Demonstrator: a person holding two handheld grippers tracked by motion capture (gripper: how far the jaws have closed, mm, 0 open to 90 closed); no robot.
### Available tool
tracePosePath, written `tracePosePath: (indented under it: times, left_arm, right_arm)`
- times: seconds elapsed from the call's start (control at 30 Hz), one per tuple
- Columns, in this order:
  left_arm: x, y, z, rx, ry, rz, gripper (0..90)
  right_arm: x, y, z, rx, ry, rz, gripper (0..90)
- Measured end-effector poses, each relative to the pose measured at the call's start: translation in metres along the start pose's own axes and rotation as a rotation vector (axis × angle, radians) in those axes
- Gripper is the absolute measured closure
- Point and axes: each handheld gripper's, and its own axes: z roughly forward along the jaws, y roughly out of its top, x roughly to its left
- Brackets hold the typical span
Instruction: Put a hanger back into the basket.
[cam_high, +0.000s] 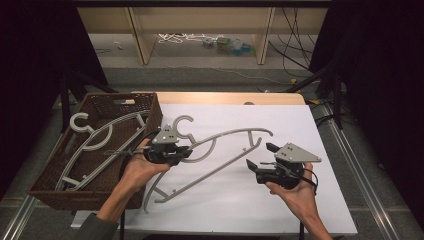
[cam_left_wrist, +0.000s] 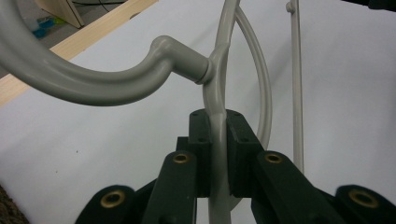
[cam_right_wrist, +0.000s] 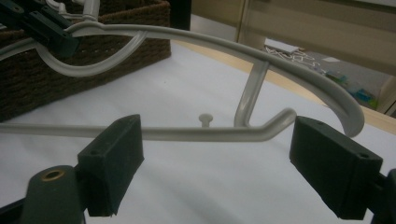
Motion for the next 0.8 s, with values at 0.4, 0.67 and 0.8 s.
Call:
tracePosePath:
  times: [0.4,0.67,0.8]
  left_arm:
    - [0.011,0.009,-0.022,-0.07,-0.044,-0.119,82.4]
    - [0.023,0.022,-0.05,-0.063,-0.025,-0.138,82.4]
    - [0.026,0.03,-0.068,-0.064,-0.016,-0.13,82.4]
  right_arm:
    - [0.007,-0.014,-0.007,-0.026,-0.003,-0.002,18.3]
    - [0.008,-0.019,-0.008,-0.027,0.008,-0.013,18.3]
    - [0.007,-0.021,-0.009,-0.019,0.013,-0.012,18.2]
